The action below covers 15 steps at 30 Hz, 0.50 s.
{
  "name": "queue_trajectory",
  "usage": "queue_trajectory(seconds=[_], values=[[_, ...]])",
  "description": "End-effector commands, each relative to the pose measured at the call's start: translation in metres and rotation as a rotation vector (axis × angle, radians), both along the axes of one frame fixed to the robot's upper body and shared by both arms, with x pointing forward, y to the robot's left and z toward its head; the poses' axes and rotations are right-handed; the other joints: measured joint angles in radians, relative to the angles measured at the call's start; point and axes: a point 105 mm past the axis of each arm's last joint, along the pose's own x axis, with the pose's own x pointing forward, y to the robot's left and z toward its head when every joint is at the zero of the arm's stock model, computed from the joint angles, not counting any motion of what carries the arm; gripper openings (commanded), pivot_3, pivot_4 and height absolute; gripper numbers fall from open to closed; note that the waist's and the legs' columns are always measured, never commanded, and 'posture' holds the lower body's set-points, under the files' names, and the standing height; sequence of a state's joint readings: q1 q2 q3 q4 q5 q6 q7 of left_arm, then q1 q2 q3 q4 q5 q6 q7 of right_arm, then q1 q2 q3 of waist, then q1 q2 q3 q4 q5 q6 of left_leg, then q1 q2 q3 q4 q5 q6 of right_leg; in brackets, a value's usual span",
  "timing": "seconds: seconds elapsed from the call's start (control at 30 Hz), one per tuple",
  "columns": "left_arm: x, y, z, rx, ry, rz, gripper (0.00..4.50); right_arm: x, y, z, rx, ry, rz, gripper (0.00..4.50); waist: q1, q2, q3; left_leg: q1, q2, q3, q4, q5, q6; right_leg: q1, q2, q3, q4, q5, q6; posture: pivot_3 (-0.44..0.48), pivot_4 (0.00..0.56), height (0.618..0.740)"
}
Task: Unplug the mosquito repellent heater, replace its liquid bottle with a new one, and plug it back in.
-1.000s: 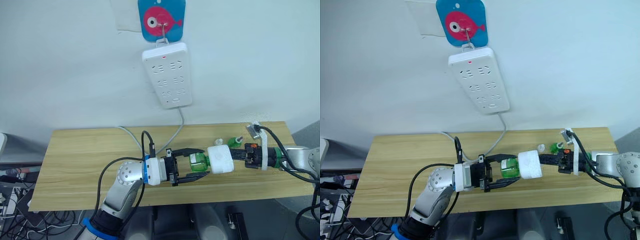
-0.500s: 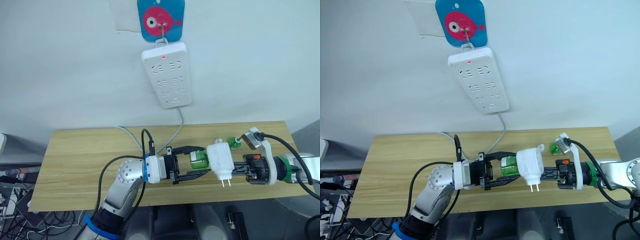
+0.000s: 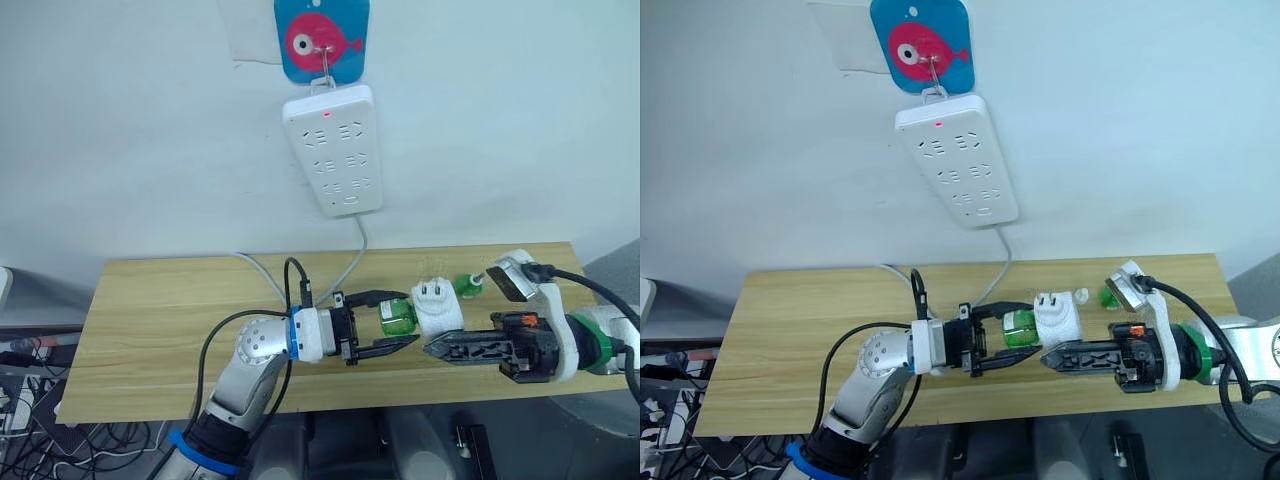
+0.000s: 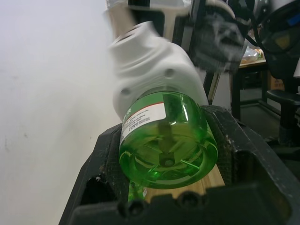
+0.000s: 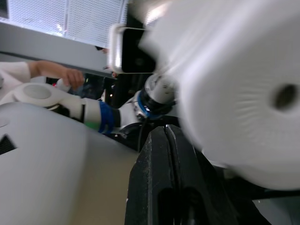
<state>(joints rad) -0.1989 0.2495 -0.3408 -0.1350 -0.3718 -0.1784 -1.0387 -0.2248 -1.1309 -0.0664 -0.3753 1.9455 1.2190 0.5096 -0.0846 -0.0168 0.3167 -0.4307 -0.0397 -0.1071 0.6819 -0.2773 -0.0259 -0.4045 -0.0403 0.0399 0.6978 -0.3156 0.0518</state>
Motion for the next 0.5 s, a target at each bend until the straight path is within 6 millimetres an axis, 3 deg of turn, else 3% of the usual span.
queue_trajectory(seconds=[0.03,0.37,0.5], values=[[-0.006,-0.002,0.002,-0.011,-0.017,-0.023,2.27,-0.002,0.006,0.015,0.048,-0.046,0.050,0.04,-0.001,0.000,0.000,0.000,0.000,0.000,0.000,0.000,0.000,0.000,0.000,0.000,0.000,0.000,0.000,-0.153,0.322,0.740],[-0.010,0.001,-0.001,0.004,-0.008,-0.035,2.27,0.019,0.014,0.048,0.049,-0.180,0.071,0.04,-0.002,0.000,0.000,0.000,0.000,-0.001,0.000,0.000,0.000,0.000,0.000,0.000,-0.001,0.000,0.000,-0.149,0.320,0.740],[-0.012,0.002,0.000,0.001,-0.007,-0.039,2.27,0.029,0.016,0.038,-0.038,-0.187,0.018,0.04,0.001,0.000,0.000,0.000,0.000,-0.001,0.000,0.000,0.000,0.000,0.000,0.000,-0.001,0.000,0.000,-0.143,0.314,0.740]])
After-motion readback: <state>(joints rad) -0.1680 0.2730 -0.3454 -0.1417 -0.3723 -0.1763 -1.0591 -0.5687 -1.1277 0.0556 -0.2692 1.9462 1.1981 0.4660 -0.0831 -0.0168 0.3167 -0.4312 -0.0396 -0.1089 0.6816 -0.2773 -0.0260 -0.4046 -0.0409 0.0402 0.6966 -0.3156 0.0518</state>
